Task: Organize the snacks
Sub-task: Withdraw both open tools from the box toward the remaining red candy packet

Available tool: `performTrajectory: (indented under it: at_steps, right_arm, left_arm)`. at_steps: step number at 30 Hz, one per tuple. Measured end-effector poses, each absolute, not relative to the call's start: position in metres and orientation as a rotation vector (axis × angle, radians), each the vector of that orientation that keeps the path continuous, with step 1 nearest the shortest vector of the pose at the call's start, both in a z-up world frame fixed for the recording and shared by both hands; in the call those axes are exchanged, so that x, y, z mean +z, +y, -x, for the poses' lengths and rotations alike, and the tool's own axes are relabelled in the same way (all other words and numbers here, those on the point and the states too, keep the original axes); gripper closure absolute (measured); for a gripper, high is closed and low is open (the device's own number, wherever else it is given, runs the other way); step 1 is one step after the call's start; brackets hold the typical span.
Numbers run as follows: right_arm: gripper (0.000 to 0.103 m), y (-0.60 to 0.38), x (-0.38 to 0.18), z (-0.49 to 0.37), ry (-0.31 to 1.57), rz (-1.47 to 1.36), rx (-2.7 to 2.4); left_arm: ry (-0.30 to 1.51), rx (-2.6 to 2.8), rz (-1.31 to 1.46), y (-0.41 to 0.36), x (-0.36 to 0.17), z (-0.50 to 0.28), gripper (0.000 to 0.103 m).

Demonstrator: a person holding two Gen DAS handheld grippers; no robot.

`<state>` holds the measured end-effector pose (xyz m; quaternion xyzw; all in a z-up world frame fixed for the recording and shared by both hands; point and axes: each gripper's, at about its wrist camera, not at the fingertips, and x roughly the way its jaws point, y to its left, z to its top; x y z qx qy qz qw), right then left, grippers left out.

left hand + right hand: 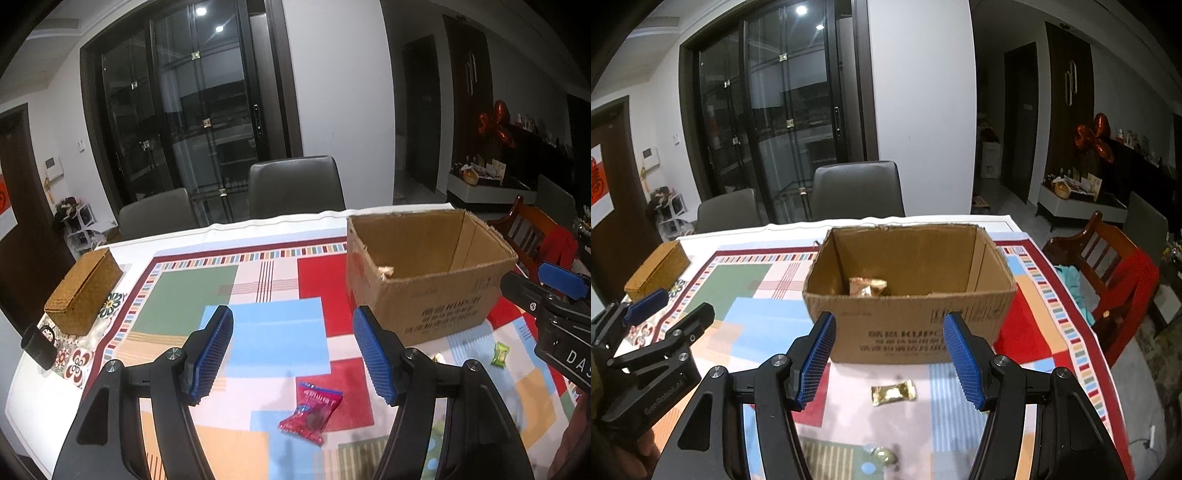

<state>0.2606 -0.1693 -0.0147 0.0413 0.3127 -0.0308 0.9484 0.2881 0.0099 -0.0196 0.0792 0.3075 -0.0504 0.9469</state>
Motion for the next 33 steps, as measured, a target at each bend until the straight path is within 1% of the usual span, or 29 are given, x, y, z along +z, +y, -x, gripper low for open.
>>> performTrajectory:
  at_steps: [29,33]
  right_arm:
    - [0.041,-0.143,-0.087,-0.233,0.749,-0.131,-0.18]
    - [0.041,-0.141,-0.096,-0.229,0.755,-0.139,-0.206]
  left_arm:
    - [0.726,-0.222,-0.274,0.028,-0.099,-0.276,0.034]
    - [0.738,-0.237,-0.281,0.029,-0.108,-0.277,0.03]
